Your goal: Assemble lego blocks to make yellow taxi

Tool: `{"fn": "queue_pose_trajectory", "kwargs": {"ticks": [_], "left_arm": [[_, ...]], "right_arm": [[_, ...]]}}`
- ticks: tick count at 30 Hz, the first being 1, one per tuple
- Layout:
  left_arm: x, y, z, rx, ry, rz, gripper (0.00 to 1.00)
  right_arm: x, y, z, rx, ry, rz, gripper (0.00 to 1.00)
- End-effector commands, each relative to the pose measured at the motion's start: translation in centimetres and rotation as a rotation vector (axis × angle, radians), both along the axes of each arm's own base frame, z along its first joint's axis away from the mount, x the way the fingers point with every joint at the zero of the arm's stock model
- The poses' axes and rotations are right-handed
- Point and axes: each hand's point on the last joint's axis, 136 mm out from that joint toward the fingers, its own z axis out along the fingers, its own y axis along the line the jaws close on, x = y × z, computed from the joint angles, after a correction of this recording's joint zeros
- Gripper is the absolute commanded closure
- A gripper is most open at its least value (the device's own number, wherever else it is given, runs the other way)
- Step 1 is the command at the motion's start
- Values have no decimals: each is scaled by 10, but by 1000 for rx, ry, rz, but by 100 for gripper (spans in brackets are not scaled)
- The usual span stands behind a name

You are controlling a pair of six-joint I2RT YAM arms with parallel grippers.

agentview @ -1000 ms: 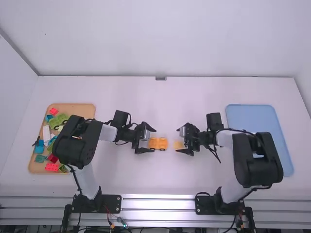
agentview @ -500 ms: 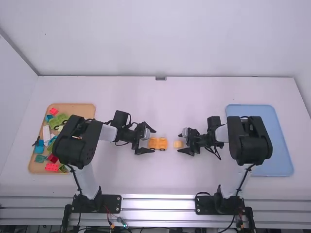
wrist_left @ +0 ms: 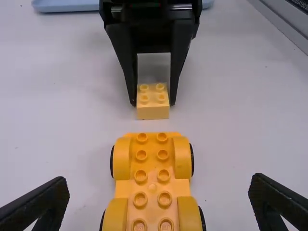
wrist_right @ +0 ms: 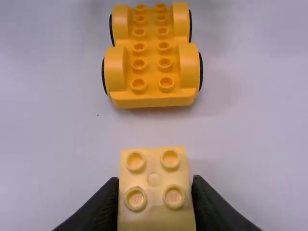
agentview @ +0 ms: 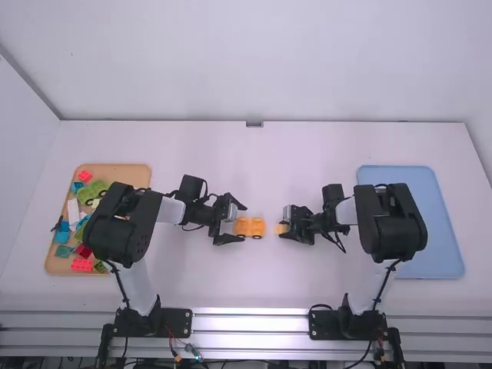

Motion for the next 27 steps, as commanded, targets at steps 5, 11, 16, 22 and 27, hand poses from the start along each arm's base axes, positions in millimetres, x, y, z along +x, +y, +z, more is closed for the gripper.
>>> {"fn": "queue_pose_trajectory", "kwargs": {"ticks": [5,11,16,22,27], "left_arm": [[1,-2,-1,2,6,-2,1],[-3,-8,-16,24,6,-21,1],[1,-16,-28,14,25,-13,1],[2,-20,-45,28,39,-4,4],[2,-20,-46,27,33,-5,24]], "right_arm": [[-1,3,0,22,33,-7,91],[6,14,43,159,47,-1,92],[6,24,63,158,31,34,95],[-1,46,72,161,3,98,96],[5,60,62,88,38,50,96]]}}
